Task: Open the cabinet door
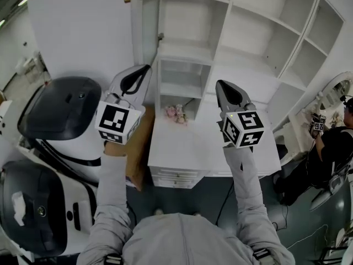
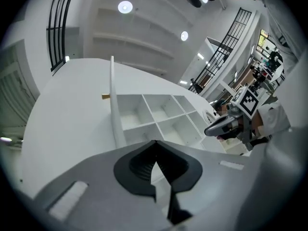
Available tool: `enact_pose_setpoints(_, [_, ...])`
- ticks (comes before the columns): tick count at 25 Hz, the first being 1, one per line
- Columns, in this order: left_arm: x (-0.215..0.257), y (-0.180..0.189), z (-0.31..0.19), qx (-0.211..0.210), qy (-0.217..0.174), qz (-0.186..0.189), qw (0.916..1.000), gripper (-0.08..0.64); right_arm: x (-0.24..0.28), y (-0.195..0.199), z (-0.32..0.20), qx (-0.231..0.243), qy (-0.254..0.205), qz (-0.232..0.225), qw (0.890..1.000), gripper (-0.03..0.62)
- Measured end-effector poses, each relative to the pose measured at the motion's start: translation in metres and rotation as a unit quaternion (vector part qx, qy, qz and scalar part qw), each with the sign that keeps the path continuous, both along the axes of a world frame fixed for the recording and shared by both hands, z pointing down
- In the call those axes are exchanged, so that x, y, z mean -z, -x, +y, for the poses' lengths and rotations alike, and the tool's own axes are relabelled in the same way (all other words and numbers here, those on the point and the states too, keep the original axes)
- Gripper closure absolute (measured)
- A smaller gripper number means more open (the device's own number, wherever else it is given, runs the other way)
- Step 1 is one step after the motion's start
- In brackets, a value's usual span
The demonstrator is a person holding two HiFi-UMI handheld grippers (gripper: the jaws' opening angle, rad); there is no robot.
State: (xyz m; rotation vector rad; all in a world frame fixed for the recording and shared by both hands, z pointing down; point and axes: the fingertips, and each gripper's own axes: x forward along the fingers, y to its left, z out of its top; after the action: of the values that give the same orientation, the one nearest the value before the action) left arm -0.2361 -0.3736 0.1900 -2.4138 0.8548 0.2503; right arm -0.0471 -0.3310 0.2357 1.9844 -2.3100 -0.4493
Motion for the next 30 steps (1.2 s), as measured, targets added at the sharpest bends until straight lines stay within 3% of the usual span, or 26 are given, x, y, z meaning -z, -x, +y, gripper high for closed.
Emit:
enact_pose_setpoints(9, [-0.082,-0.08,0.008,0.003,0.069,-0.037,0.9969,0.543,-0.038,-0.085,0.041,-0.039,0.016,0.006,0.999,0.591])
enact_pose_setpoints(13, [-0.108,-0.1,0.018,-0.007,0.095,-0.049,0.9942,0.543,-0.061,-0.087,0.055,-0.015,0.03,0.011,0.999,0.591])
enact_pose_setpoints(20, [-0.157,-0.116,0.029,-0.02,0.128,-0.066,0.9893,0.543,-0.095,-0.085,0.067,-0.003,0.051,-0.025,0.998,0.592])
enact_pose_setpoints(30, [-0.166,-0.125,0.041,-0.038,0.127,-0.086,0.9874,0.543,-0.115,-0.074,0.066,0.006,0.074,0.006,0.997,0.592])
